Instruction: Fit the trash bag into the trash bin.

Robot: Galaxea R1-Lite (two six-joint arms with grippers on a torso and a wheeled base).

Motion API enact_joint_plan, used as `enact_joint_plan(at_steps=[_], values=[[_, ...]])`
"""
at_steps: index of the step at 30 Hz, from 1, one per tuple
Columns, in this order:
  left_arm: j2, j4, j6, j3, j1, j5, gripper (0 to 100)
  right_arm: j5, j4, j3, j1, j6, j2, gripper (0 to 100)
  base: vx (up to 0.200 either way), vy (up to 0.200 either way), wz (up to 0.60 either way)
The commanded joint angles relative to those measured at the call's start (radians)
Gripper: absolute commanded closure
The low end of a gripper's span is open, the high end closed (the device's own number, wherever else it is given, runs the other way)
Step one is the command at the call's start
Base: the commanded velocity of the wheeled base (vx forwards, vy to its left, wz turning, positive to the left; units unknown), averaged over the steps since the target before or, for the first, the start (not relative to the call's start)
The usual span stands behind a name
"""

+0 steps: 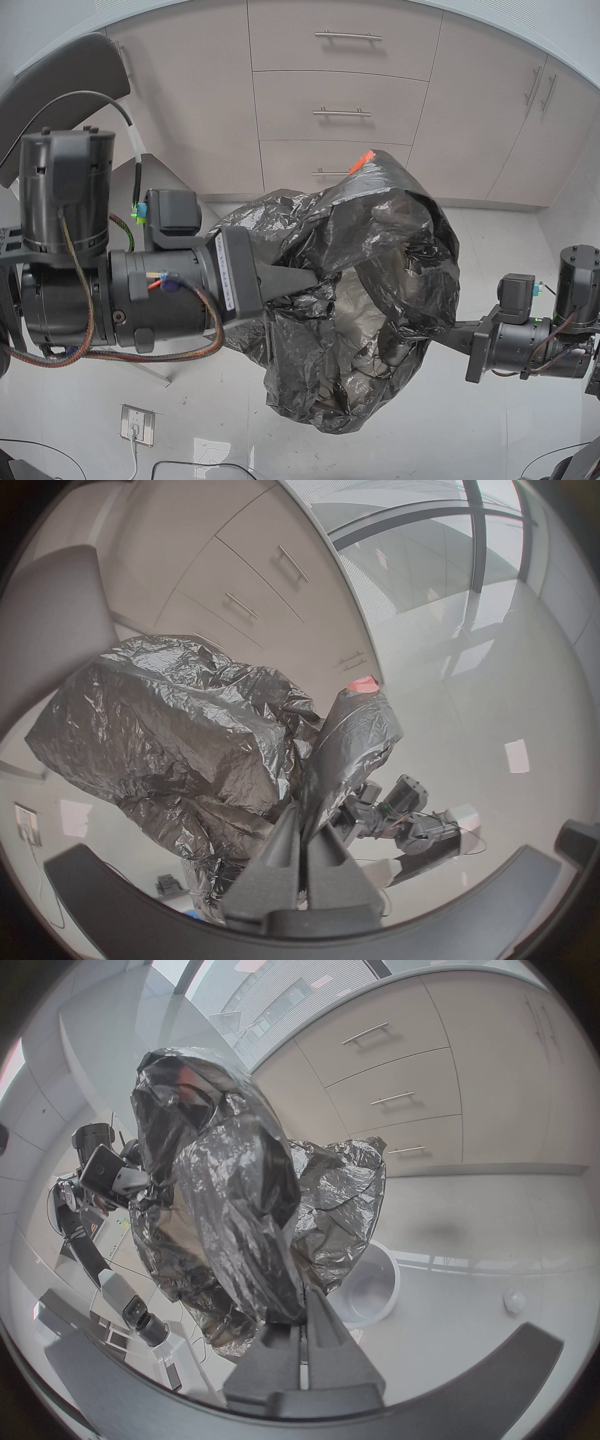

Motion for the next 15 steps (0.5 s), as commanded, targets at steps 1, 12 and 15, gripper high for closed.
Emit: enact_joint_plan(at_steps=[1,12,15], values=[[0.044,-0.010,-0.032,-0.038,0.000,-0.062,100,-0.022,0.074,0.003,-0.007,0.004,-0.147,100,0.000,0.000,0.00],[0.219,-0.140,-0.101,-0.067,-0.039,-0.070,100,-0.105,0.317,-0.037,-0.024,-0.001,-0.310,100,0.000,0.000,0.00],[0.270,-0.154,-0.119,-0.069,-0.034,-0.070,100,-0.118,0.354,-0.058,-0.034,-0.001,-0.314,100,0.000,0.000,0.00]])
